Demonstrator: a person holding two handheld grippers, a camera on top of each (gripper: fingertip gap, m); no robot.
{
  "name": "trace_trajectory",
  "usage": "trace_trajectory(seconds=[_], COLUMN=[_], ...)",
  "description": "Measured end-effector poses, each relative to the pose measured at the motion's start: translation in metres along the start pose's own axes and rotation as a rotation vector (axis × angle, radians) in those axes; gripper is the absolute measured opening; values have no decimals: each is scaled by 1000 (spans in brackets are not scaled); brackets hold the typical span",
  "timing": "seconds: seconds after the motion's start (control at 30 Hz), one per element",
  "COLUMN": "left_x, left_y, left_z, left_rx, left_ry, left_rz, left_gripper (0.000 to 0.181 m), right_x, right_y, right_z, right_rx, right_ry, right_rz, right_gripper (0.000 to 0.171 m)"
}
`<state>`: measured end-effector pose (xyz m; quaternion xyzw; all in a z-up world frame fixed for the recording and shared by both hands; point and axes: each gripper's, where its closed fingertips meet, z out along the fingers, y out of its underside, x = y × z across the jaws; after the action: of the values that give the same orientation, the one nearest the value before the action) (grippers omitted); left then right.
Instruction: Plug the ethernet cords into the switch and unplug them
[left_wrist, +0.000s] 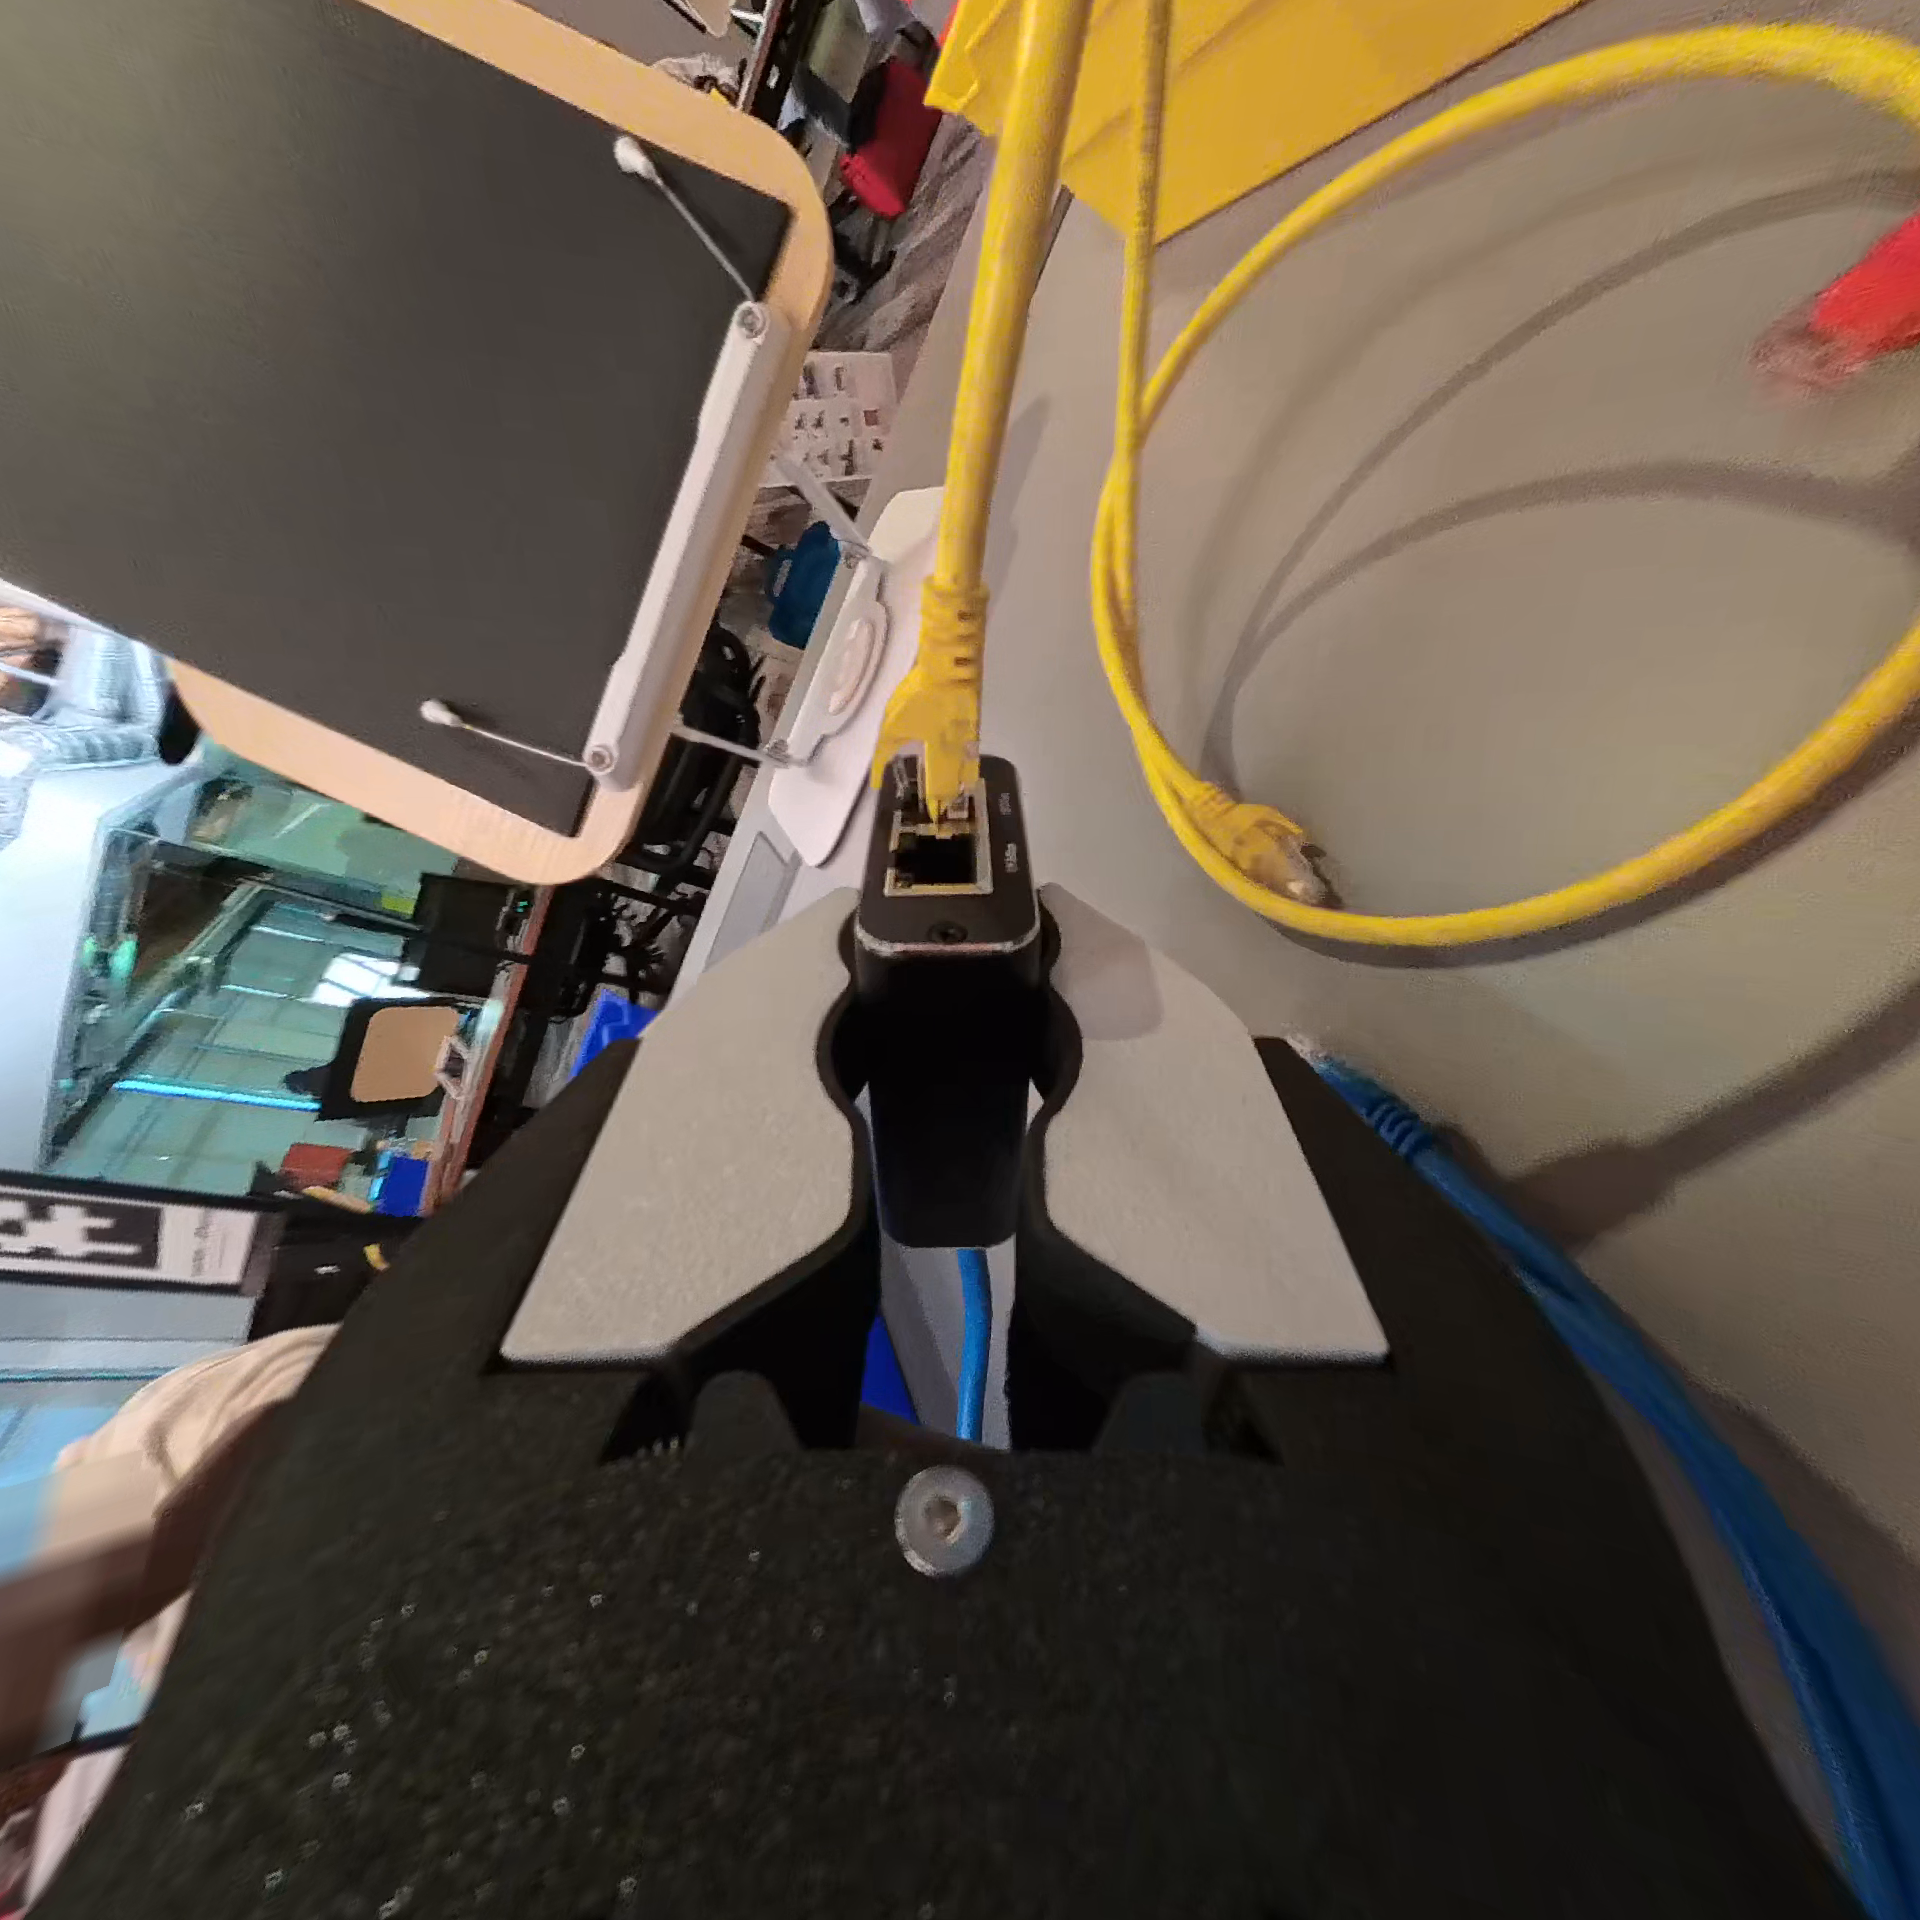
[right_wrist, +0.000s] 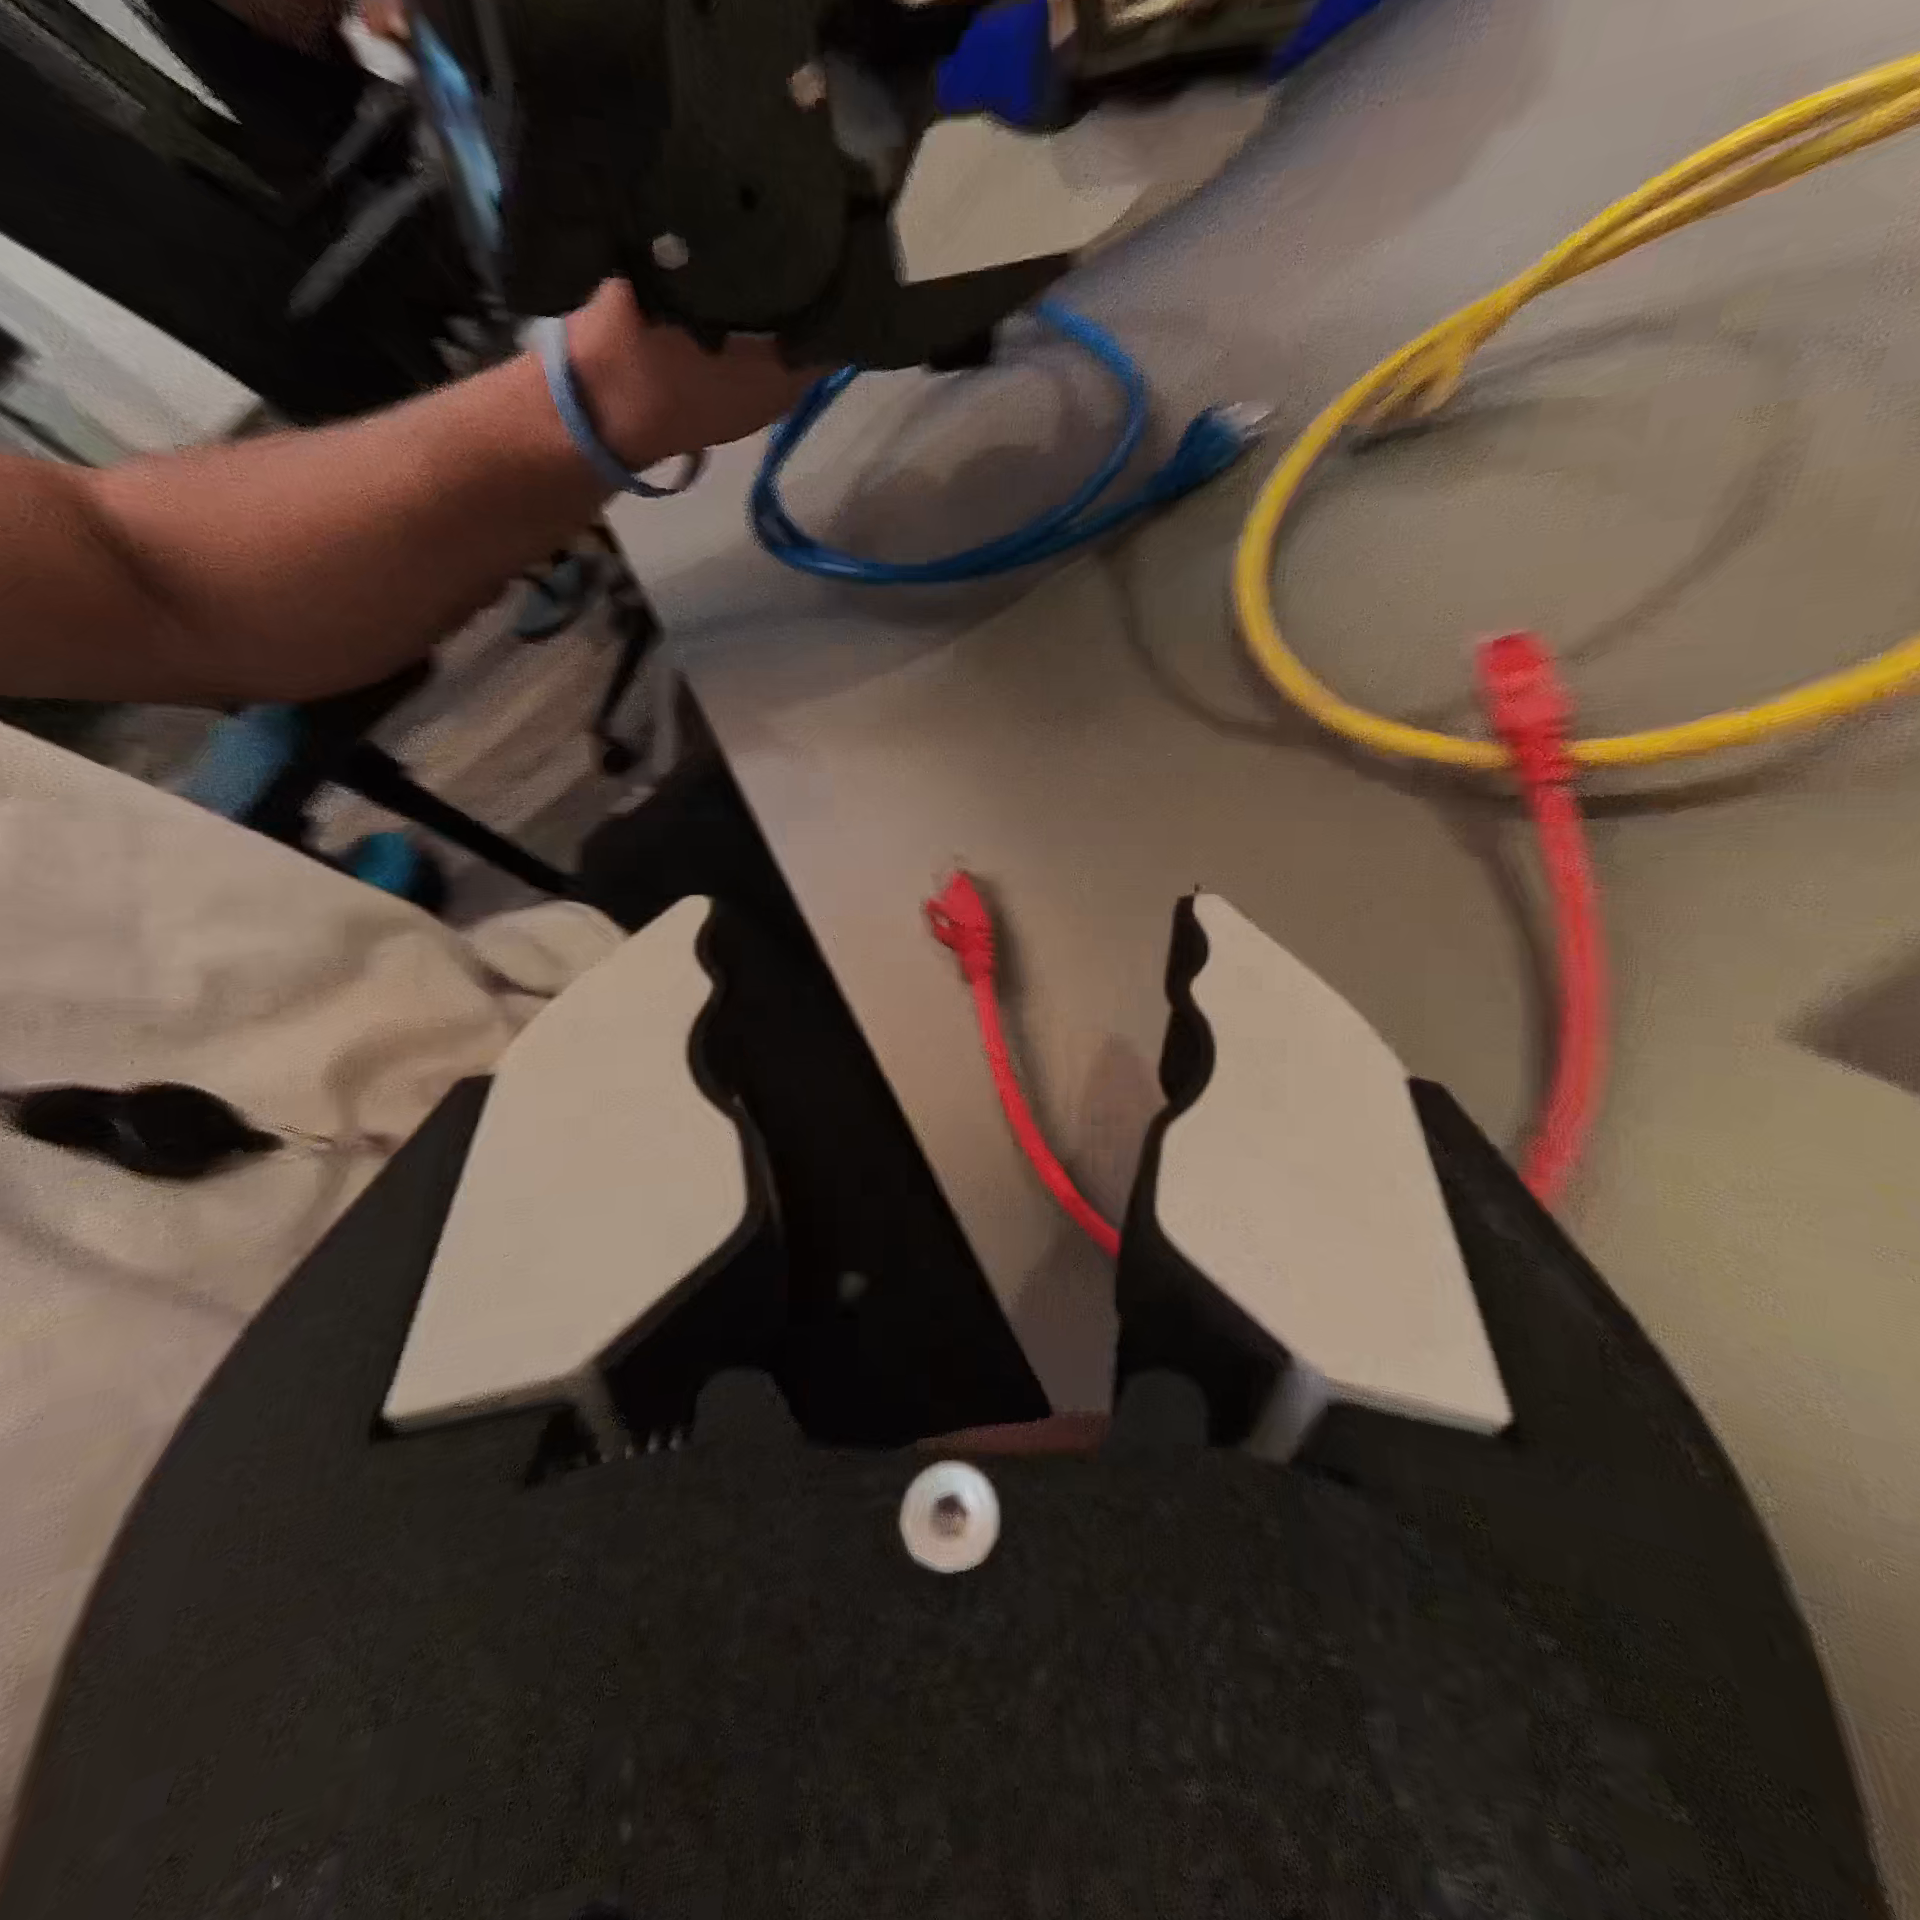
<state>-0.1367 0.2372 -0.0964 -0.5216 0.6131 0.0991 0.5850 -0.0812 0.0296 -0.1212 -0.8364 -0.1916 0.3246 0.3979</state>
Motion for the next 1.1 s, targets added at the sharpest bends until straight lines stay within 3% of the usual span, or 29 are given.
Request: trace_trajectory(seconds=[0.1, 0.23, 0.43, 0.77, 0.87, 1.1], left_x=[7, 13, 26, 32, 33, 42], left_y=[2, 12, 12, 12, 16, 12], left_z=[-19, -32, -32, -42, -45, -47], left_rx=[7, -14, -18, -12, -30, 16], left_ry=[33, 33, 54, 6, -5, 27], left_rz=[-49, -83, -116, -56, -64, -94], left_gripper=[26, 26, 26, 26, 27, 26], right_x=[33, 57, 73, 67, 68, 75], right_y=[17, 54, 65, 63, 64, 50], right_z=[-33, -33, -6, -4, -12, -25], right_rx=[-63, -270, -358, -317, -352, -328], right_ry=[230, 385, 381, 419, 492, 576], right_rz=[-144, -261, -223, -189, -269, -334], right_gripper=[92, 104, 100, 60, 20, 10])
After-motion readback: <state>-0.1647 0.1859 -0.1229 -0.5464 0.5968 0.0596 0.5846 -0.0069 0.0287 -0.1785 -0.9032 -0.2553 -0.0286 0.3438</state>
